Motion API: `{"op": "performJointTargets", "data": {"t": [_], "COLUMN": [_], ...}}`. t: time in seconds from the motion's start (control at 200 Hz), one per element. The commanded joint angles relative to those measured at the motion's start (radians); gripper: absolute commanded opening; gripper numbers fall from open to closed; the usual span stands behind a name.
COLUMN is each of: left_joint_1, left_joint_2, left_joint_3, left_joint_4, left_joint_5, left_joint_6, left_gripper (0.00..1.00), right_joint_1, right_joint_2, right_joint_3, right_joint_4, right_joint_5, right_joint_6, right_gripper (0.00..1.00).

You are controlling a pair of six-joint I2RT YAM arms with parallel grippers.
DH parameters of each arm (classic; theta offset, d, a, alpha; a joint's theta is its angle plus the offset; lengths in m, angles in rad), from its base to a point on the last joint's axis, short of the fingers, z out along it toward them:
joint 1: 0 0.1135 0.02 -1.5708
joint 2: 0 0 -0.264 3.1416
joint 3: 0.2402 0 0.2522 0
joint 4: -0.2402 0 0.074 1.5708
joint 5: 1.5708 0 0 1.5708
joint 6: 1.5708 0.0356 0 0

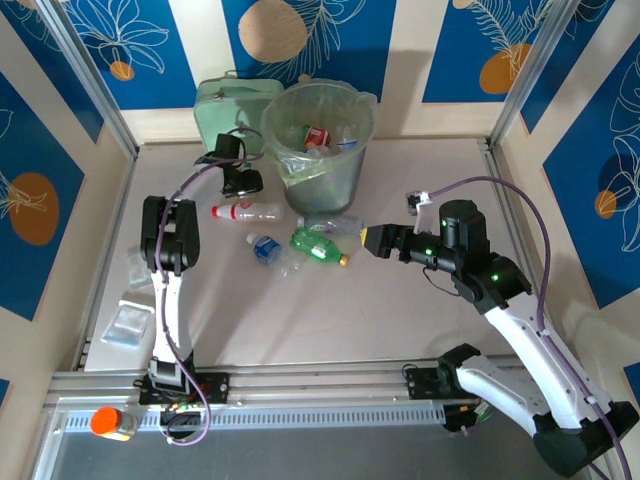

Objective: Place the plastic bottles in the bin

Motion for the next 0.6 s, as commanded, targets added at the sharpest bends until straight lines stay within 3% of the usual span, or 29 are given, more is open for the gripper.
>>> {"op": "performJointTargets", "data": {"t": [0.0,0.315,0.595], "left_joint_1": [-0.009,-0.016,-0.118], "left_joint_2": [-0.137,-0.49,-0.939], "left_joint_3": [-0.03,-0.272,-0.561], "left_joint_4": [0.0,0.104,0.238], "left_joint_5": [-0.035,-0.106,0.07], "left_joint_6": [0.028,-0.059,-0.072], "left_gripper": [0.57,0.55,0.55], "right_joint_1": [-0.005,-0.002,0.057], "right_joint_2": [-0.036,-0.139,-0.188], "right_joint_3": [0.038,0.058,0.055], "right_joint_4": [-0.022,-0.095,-0.098], "right_joint_5": [-0.018,0.012,-0.011], "right_joint_6": [0.012,0.022,0.031], "right_gripper": [0.81,0.81,0.81]}}
